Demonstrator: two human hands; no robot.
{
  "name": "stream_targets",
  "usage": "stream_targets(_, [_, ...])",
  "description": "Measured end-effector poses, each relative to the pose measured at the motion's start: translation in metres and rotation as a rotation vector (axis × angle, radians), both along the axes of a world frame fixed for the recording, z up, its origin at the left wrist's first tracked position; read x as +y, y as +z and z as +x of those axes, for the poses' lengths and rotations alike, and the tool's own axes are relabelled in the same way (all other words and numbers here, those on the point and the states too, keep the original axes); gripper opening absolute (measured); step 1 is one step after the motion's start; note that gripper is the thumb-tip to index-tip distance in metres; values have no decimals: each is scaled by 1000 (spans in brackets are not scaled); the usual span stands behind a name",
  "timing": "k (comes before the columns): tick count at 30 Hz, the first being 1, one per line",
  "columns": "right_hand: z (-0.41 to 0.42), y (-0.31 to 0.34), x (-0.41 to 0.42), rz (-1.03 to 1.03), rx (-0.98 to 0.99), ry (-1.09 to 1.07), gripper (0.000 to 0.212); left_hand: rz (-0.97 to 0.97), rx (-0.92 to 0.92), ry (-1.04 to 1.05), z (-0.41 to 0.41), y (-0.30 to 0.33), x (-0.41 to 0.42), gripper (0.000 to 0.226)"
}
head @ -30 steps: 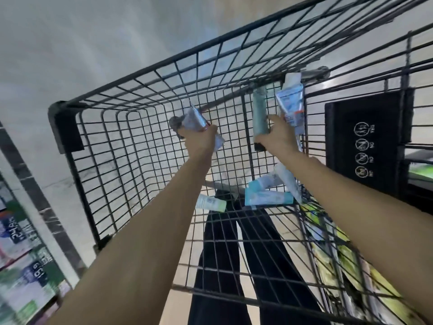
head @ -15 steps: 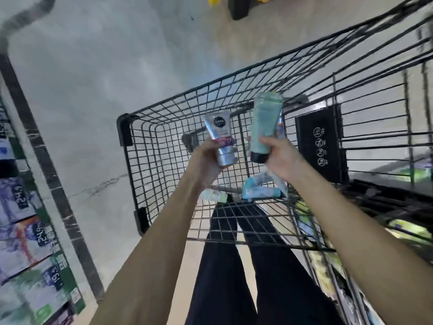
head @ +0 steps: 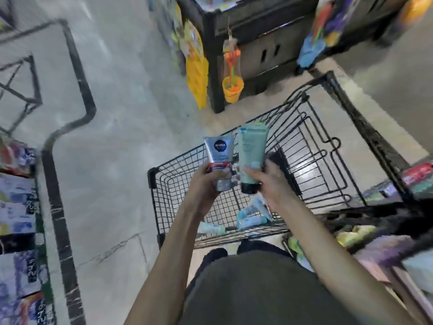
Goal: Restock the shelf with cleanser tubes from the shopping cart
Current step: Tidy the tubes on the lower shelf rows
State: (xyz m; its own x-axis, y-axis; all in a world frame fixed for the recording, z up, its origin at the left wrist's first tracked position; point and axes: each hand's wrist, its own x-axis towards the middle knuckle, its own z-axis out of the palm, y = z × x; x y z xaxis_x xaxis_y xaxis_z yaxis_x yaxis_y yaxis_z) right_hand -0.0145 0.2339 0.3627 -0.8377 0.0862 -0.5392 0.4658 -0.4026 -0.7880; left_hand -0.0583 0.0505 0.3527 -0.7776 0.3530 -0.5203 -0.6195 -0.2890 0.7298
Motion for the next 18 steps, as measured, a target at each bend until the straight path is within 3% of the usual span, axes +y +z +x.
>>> stream_targets(6, [61,34,-1,-8,115,-236,64,37,134,-137,26,40,11,45])
stream_targets(12, [141,52,-16,20,198,-490,56,53,214,-405,65,62,17,51])
stream_targets(18, [227,62,-29,80,187,-780,64,17,260,-639,125,77,31,54])
